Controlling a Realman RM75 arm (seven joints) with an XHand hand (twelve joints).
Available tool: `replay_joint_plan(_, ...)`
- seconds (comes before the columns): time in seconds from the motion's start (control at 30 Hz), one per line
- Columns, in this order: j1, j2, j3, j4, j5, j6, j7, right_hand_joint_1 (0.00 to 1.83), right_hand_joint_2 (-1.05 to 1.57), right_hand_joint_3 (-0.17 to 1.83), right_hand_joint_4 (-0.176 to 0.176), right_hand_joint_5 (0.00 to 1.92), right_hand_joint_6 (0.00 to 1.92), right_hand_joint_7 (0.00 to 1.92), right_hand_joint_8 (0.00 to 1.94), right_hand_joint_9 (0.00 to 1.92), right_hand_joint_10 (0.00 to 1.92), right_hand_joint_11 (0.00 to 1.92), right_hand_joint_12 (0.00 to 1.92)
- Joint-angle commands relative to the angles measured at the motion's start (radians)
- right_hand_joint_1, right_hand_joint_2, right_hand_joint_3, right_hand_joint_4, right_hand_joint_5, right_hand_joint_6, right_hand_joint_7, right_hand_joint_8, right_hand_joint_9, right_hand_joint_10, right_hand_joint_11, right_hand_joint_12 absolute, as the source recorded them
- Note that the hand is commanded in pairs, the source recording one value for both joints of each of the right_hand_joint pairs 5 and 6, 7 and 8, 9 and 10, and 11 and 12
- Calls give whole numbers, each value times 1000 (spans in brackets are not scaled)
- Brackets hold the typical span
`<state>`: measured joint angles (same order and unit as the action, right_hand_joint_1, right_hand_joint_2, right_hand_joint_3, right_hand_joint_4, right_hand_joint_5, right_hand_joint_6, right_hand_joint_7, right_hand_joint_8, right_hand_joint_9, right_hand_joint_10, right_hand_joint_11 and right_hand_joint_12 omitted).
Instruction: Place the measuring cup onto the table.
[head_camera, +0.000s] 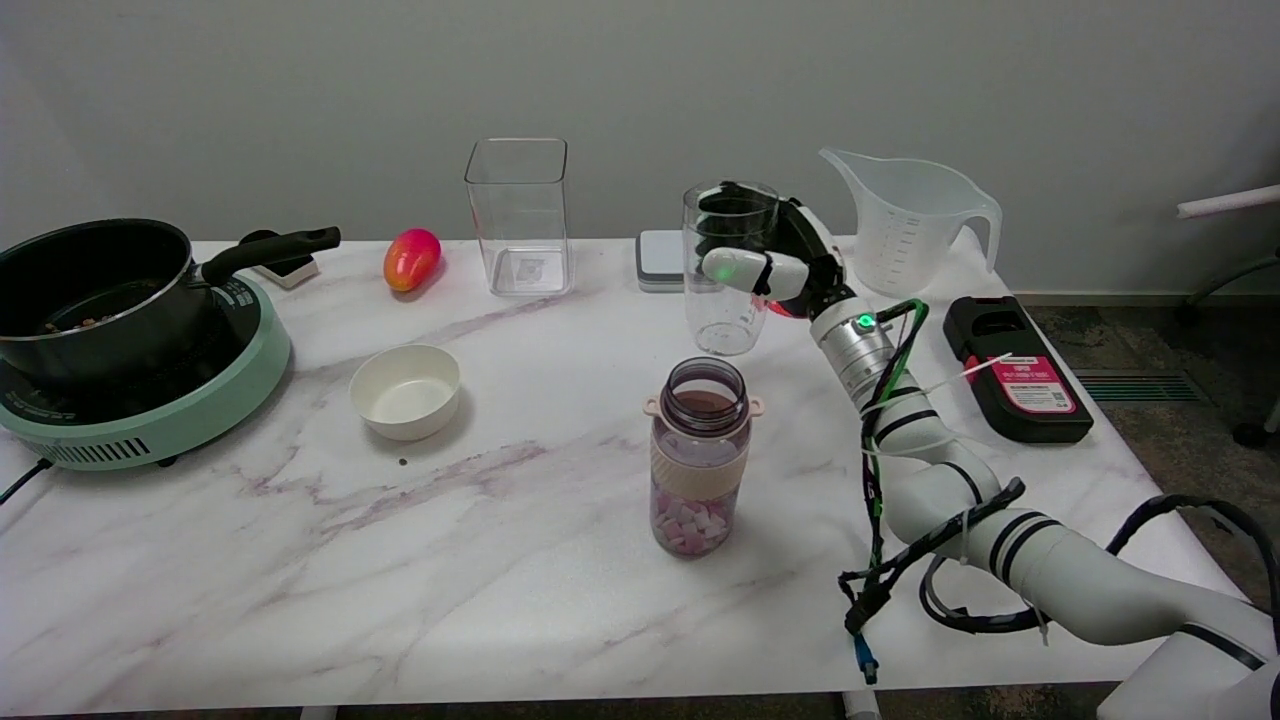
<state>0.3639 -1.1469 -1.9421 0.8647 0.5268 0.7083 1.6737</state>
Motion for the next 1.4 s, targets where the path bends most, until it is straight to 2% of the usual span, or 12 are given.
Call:
replay_joint_plan(0.03, -23, -121, 191, -150, -453, 91, 385, 1157, 1564, 218, 0, 1708, 1708, 1521, 1521, 1430, 1430, 1296, 1296)
replay_joint_plan(0.17, -43, -120, 193, -162, -342, 86, 397, 1179, 1526, 226, 0, 1675, 1675, 1499, 1499, 1416, 1416, 1283, 1283)
replay_joint_plan(0.23, -46, -110, 186, -156, -311, 82, 396, 1257, 1409, 260, 0, 1619, 1619, 1465, 1465, 1393, 1393, 1263, 1263)
replay_joint_plan(0.57, -49, -46, 122, -87, -311, 78, 372, 1313, 1342, 294, 0, 1592, 1592, 1461, 1461, 1396, 1396, 1260, 1260)
replay_joint_plan(0.77, -47, -20, 97, -65, -307, 67, 187, 1353, 1297, 340, 0, 1560, 1560, 1454, 1454, 1401, 1401, 1260, 1260)
replay_joint_plan(0.97, -133, 24, 141, 98, -310, -53, -67, 1391, 1256, 407, 0, 1538, 1538, 1450, 1450, 1412, 1412, 1261, 1261)
replay_joint_plan(1.07, -138, 50, 145, 115, -308, -86, -146, 1402, 1235, 434, 0, 1533, 1533, 1445, 1445, 1408, 1408, 1255, 1255)
replay_joint_plan(1.3, -140, 58, 157, 94, -310, -47, -139, 1422, 1160, 467, 0, 1532, 1532, 1429, 1429, 1385, 1385, 1235, 1235)
replay_joint_plan(1.4, -120, 61, 163, 53, -387, -16, -33, 1427, 1151, 469, 0, 1537, 1537, 1427, 1427, 1380, 1380, 1232, 1232)
